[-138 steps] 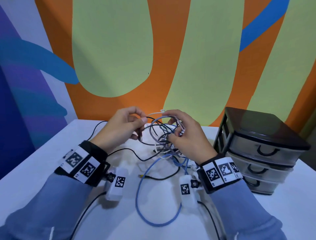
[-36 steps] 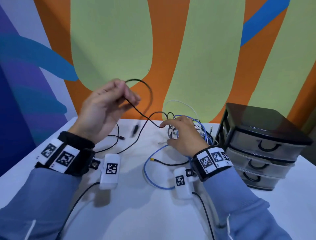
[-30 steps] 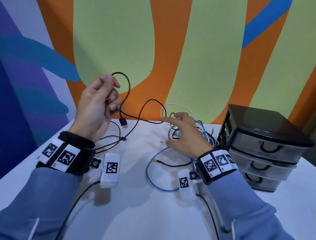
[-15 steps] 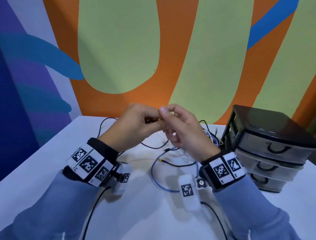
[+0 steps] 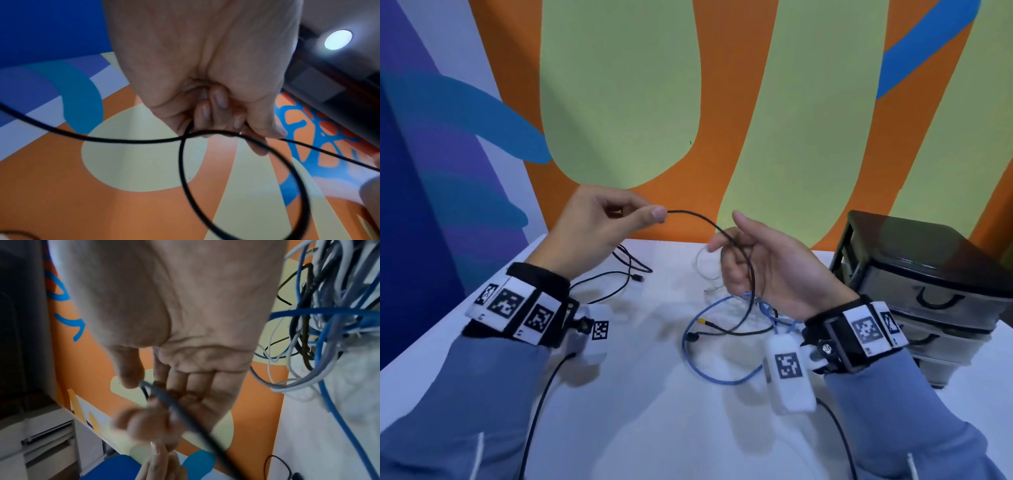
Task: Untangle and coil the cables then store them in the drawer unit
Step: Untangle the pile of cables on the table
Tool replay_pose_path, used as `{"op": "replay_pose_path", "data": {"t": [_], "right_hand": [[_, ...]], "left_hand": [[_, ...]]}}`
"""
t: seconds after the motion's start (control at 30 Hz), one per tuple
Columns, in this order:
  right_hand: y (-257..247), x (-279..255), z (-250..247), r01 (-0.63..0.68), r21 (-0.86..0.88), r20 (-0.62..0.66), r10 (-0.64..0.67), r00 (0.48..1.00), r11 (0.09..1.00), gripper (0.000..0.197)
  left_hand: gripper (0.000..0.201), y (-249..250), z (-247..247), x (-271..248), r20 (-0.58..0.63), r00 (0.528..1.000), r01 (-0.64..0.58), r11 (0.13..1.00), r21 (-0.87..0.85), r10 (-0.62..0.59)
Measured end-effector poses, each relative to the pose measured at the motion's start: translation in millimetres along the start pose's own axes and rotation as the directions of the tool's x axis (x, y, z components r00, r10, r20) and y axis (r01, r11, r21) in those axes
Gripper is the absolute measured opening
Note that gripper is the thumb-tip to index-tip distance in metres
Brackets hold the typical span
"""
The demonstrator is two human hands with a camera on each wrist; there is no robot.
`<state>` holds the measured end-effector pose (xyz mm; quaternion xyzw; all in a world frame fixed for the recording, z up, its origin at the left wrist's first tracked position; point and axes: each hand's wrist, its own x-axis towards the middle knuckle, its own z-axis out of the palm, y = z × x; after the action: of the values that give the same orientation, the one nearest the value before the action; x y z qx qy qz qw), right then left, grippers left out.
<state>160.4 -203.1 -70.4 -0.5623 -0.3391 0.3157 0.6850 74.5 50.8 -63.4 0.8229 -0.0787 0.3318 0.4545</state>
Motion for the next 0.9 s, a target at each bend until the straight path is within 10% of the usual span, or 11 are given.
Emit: {"op": "replay_pose_path", "data": {"t": [0.23,0.57,0.7,0.9], "right_hand": [[8.7,5.5,10.2,-0.037,-0.096,0.026,0.040,0.999,0.995,0.034],[-10.5,-3.1,-17.1,0.203,0.451,-0.075,-0.190,0.979,0.869,0.033],[-1.2,0.1,-9.0,0.158,0.296,-0.089,-0.137,0.986,0.942,0.033],[1.7,2.8,-9.1,0.087,0.360,0.030,-0.105,0.994,0.929,0.016]], "left_hand": [[0.015,27.8,26.9,-8.8,0.228,0.964,-0.134,0.991,-0.019,0.134],[0.035,-4.4,8.6,-1.4,0.245,0.940,0.136,0.919,0.369,-0.238],[0.021,-0.6,17.0,0.7,0.153,0.967,0.209,0.978,-0.026,-0.203],[0.012,20.0,0.8,-0.4,0.137,0.943,0.322,0.721,-0.613,-0.305]]}}
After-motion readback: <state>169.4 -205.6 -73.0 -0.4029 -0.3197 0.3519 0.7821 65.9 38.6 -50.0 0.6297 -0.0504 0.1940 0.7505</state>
